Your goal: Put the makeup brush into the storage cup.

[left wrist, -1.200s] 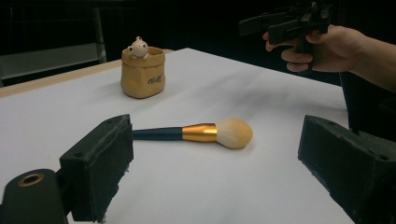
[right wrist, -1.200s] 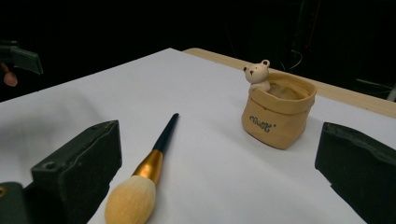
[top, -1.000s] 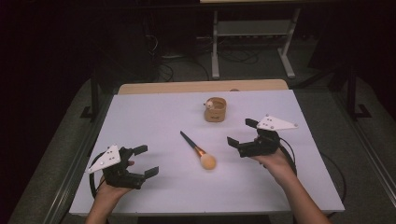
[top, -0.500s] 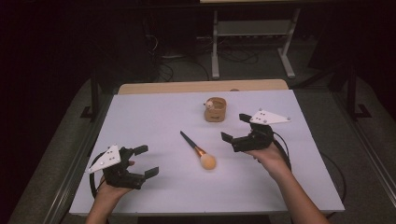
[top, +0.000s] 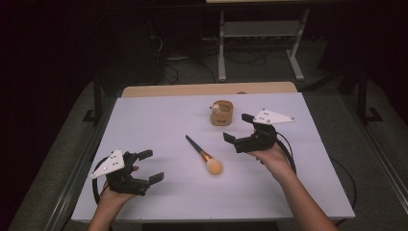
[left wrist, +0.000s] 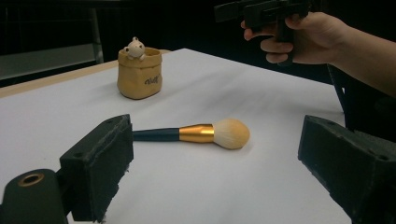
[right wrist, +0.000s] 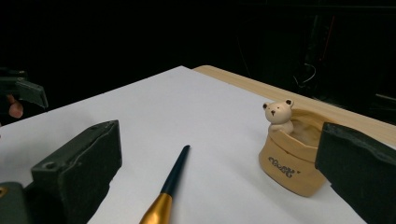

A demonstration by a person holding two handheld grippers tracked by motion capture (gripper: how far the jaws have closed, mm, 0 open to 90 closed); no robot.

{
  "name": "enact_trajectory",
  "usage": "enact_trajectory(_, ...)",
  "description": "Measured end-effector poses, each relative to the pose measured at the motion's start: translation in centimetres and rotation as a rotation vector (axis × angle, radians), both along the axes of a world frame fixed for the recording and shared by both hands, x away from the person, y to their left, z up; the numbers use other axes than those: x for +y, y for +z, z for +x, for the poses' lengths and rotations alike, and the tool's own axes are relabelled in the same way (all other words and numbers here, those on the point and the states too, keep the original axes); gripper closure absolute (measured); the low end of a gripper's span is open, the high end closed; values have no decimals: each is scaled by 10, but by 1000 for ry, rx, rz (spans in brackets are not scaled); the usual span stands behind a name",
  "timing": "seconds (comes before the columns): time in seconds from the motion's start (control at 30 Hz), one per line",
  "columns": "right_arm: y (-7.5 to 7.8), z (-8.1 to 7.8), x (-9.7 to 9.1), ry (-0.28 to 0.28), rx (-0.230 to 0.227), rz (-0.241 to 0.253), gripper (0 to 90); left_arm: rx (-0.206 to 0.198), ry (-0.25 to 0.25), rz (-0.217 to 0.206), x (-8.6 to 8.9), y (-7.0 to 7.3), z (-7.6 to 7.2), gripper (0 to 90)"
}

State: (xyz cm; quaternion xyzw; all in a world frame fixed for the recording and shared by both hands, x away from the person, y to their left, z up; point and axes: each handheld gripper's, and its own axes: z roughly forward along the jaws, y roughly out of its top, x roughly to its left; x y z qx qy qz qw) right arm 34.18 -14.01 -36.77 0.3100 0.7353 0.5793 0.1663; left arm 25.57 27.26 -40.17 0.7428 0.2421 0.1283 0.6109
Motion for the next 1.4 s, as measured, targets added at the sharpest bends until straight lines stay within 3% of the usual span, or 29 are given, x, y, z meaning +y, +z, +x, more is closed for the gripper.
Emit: enact_trajectory(1.4,6,19,37,52,-15,64,0,-1,-5,-9,0,1,-1,100)
